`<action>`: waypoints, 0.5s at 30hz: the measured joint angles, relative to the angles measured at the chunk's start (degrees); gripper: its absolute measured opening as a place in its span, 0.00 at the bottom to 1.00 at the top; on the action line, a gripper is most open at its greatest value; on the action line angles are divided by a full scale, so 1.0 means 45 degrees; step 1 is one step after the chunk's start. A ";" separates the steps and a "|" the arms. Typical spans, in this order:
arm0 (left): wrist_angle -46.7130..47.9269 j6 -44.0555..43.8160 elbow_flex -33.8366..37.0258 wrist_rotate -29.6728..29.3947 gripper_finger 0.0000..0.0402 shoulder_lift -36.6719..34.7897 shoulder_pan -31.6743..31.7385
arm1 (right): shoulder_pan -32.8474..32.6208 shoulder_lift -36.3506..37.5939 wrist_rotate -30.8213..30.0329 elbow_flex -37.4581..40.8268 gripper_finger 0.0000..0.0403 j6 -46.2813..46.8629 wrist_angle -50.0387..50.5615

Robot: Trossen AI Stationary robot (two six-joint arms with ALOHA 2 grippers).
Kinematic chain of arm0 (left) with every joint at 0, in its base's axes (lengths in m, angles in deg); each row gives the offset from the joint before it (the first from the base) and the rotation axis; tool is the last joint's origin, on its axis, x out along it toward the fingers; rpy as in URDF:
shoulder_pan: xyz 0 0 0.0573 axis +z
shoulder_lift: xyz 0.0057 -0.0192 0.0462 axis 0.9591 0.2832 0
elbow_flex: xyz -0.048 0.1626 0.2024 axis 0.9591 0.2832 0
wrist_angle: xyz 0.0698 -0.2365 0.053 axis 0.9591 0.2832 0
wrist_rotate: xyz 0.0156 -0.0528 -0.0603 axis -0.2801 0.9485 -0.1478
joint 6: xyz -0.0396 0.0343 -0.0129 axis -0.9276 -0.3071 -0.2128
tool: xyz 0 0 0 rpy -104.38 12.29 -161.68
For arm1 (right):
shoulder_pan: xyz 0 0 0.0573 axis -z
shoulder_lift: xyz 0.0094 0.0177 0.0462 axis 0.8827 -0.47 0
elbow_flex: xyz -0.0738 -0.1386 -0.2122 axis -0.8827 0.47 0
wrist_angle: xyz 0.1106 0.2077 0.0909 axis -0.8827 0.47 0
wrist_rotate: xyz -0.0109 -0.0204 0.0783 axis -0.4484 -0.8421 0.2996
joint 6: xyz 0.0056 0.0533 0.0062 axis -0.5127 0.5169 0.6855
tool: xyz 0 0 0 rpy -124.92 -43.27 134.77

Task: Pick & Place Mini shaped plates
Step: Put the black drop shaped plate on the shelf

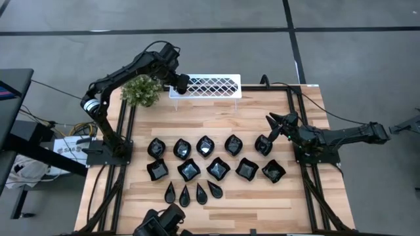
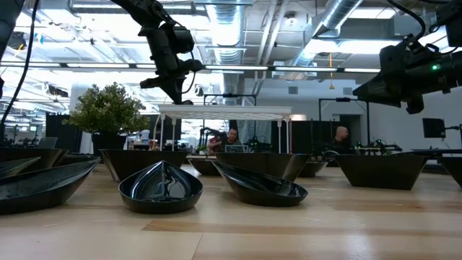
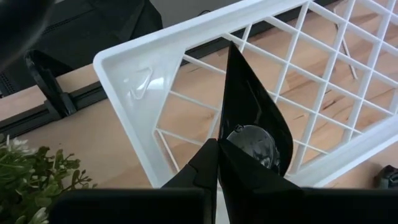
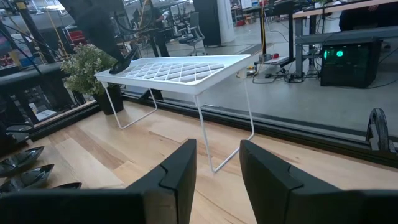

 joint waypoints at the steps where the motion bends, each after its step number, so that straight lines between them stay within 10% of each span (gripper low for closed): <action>1: -0.0001 -0.0002 0.0000 0.0000 0.03 0.0000 0.0000 | 0.0002 0.0000 0.0000 -0.0002 0.30 0.0000 0.0000; 15: 0.0000 -0.0006 0.0000 0.0000 0.10 -0.0003 0.0000 | 0.0000 0.0000 0.0000 0.0002 0.30 -0.0002 -0.0002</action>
